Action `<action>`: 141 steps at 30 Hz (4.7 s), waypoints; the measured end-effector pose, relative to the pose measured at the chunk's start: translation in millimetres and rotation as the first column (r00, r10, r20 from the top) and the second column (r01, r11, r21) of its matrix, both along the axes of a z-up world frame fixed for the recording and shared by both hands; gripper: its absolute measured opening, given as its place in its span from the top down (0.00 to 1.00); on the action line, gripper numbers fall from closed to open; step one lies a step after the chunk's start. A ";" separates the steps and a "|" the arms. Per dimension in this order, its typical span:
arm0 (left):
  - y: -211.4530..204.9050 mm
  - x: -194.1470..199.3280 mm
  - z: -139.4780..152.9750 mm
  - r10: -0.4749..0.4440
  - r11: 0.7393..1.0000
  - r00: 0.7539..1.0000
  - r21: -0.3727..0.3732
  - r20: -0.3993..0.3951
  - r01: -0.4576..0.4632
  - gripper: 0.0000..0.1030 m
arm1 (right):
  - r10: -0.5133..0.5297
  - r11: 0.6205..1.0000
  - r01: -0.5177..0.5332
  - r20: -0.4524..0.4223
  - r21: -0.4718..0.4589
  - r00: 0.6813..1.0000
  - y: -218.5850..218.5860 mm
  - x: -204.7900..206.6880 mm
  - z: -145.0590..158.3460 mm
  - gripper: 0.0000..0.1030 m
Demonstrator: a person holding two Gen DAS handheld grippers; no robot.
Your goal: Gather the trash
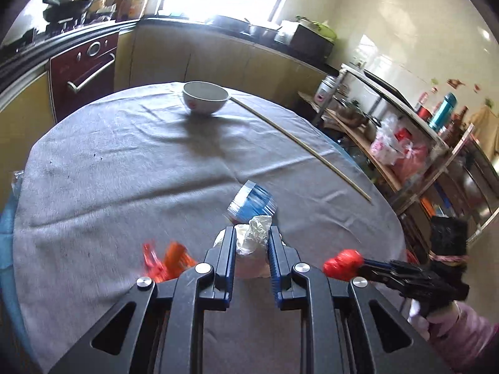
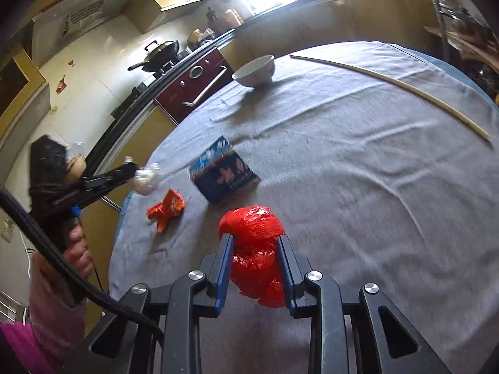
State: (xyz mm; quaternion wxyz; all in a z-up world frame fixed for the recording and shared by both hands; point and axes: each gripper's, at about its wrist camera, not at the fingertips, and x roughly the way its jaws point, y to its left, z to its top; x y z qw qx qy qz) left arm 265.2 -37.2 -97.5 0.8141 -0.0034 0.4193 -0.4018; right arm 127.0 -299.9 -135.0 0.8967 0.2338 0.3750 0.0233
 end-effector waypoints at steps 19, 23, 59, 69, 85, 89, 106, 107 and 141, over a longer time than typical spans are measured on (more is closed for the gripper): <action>1.6 -101.3 -47.3 0.067 0.995 0.990 0.084 -0.126 -0.056 0.32 | 0.028 0.998 -0.032 -0.073 -0.048 0.997 20.5 -55.6 -1.7 0.61; 11.8 -111.9 -43.0 0.083 0.994 0.989 0.083 -0.119 -0.073 0.32 | 0.034 0.998 -0.036 -0.032 -0.054 0.999 19.6 -65.7 5.4 0.35; -4.0 -118.6 -86.1 0.163 0.974 0.971 0.188 -0.177 -0.129 0.61 | 0.079 0.996 -0.081 0.071 0.028 0.994 7.7 -82.7 -14.3 0.64; -18.6 -133.3 -62.4 0.148 0.974 0.983 0.188 -0.113 -0.125 0.62 | 0.035 0.998 -0.040 0.111 0.049 0.993 -6.8 -112.4 -4.1 0.64; -86.7 -166.6 -9.5 0.059 0.969 0.996 0.237 0.062 -0.072 0.62 | -0.073 0.996 0.063 0.183 0.056 0.981 -42.1 -165.8 21.7 0.64; -106.0 -175.7 -1.9 0.024 0.967 0.995 0.249 0.093 -0.047 0.62 | -0.104 0.994 0.098 0.202 0.040 0.974 -49.7 -179.6 26.3 0.64; -187.7 -227.5 18.6 -0.149 0.935 0.955 0.350 0.256 0.052 0.62 | -0.259 0.966 0.250 0.258 0.068 0.931 -98.3 -243.8 37.7 0.64; -191.0 -229.6 19.5 -0.155 0.933 0.953 0.354 0.262 0.054 0.62 | -0.268 0.964 0.258 0.261 0.071 0.927 -100.7 -247.2 38.4 0.64; -283.9 -303.4 24.8 -0.394 0.872 0.853 0.432 0.343 0.229 0.62 | -0.476 0.878 0.468 0.293 0.102 0.829 -152.7 -356.4 42.1 0.64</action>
